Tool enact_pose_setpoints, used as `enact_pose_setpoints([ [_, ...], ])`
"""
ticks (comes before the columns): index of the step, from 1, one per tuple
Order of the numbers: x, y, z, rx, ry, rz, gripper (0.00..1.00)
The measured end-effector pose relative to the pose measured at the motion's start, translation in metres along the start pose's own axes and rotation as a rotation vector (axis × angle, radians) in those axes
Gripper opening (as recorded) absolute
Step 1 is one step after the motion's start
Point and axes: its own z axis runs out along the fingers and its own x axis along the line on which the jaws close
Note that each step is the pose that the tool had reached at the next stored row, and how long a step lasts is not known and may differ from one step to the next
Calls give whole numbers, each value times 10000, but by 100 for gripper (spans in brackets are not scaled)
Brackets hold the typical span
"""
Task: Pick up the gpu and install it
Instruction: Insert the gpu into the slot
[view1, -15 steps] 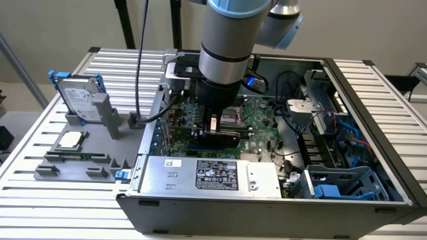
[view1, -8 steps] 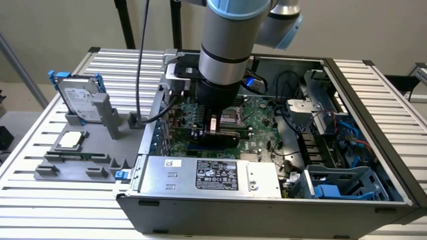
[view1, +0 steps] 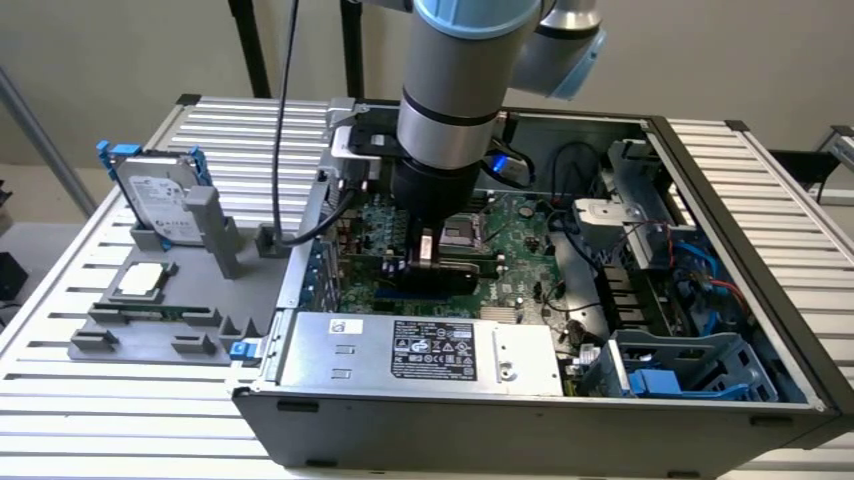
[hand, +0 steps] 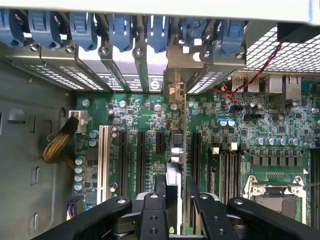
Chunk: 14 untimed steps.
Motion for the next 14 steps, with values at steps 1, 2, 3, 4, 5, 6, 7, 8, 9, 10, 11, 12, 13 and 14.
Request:
enact_pose_setpoints([
  [1,0,0,0,-7,-2,17,27],
  [2,-1,0,-1,-18,-5,37,27],
  [3,-1,0,-2,-29,-8,57,27],
  [4,-1,0,-3,-40,-9,80,27],
  [5,-1,0,-3,-51,-11,105,27],
  [6,-1,1,-4,-61,-12,128,27],
  [7,-2,1,-4,-69,-15,151,27],
  [8,-2,2,-4,-74,-16,172,27],
  [9,-2,3,-4,-76,-16,186,27],
  [10,-1,3,-3,-76,-18,197,27],
  [11,-1,4,-1,-76,-19,208,27],
  [12,-2,4,2,-76,-20,216,27],
  [13,-2,4,4,-77,-21,223,27],
  [14,-2,5,7,-79,-20,228,27],
])
